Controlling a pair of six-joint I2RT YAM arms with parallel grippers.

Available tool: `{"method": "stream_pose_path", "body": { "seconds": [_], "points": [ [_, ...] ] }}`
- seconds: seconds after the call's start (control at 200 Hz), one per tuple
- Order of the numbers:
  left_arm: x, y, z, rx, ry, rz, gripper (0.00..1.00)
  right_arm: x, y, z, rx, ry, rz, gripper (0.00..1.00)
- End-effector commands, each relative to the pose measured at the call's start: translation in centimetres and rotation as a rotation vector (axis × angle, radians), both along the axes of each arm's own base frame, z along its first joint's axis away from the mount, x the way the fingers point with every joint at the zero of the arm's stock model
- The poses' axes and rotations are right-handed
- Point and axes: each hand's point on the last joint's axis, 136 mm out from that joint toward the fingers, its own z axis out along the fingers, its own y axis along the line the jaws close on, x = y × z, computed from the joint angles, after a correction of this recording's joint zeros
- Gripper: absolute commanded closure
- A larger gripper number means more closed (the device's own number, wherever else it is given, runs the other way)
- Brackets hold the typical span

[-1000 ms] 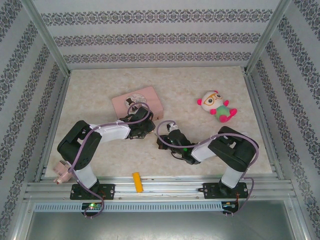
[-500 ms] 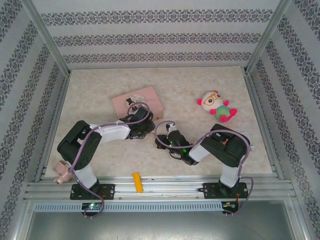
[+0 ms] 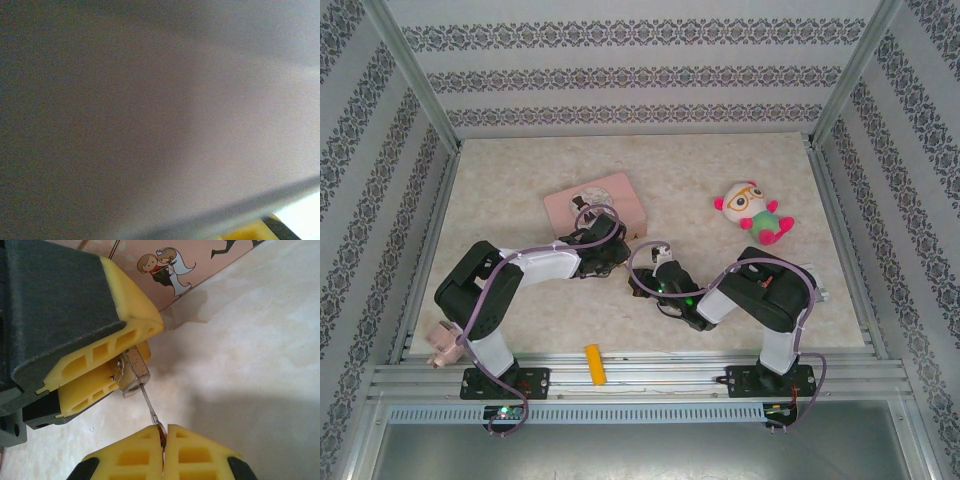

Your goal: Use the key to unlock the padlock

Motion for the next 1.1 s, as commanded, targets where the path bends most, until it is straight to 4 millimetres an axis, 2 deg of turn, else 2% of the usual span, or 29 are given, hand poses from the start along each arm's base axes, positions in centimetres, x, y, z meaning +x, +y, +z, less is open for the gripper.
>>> {"method": "stream_pose_path", "body": {
  "seconds": [0.0, 0.455, 0.745, 1.094],
  "points": [
    [0.0, -2.1, 1.6, -0.107, -0.026, -0.021, 0.78, 0.4, 0.8, 1.0, 0.05, -0.021, 0.004, 1.0],
    [0.0, -2.3, 1.6, -0.118, -0.024, -0.029, 0.78, 0.8, 1.2, 1.6, 0.081, -0.028, -0.002, 1.0],
    [-0.2, -2.3, 1.6, -0.124, -0.018, -0.029, 0.78, 0.9, 0.9, 2.4, 0.093, -0.048, -0.017, 1.0],
    [-0.1, -2.2, 1.7, -0.127, -0.02, -0.024, 0.78, 1.0, 0.1, 2.2, 0.089, -0.045, -0.045, 1.0]
  ]
}}
